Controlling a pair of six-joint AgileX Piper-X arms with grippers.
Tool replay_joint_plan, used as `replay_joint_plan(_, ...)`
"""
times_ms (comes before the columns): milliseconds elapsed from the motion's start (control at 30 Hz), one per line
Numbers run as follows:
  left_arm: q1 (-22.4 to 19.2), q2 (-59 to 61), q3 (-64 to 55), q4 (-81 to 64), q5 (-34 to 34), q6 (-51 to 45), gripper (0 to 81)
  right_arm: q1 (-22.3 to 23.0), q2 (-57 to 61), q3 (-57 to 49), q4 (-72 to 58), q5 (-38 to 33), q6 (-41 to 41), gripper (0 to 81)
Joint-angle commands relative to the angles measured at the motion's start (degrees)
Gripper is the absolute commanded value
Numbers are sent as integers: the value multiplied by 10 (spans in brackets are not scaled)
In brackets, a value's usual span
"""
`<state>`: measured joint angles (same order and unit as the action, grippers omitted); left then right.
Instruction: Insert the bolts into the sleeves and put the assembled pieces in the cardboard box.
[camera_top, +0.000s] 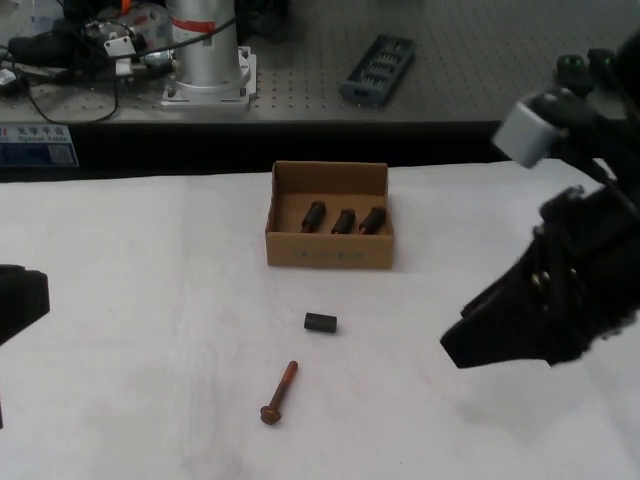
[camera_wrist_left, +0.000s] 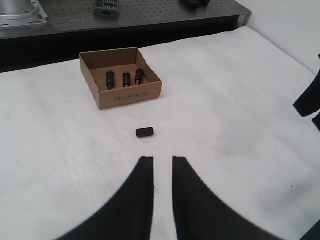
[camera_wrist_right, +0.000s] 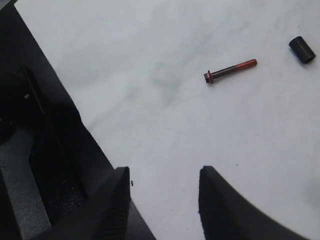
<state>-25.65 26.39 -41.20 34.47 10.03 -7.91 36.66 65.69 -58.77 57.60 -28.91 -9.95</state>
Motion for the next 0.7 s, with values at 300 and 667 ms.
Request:
replay_joint_plan(300, 0, -3, 0, -7, -7, 7, 104, 2, -18, 13, -37, 105, -18, 337)
replay_joint_plan(667, 0, -3, 0, -7, -7, 7, 104, 2, 115, 10, -161, 181, -229, 322)
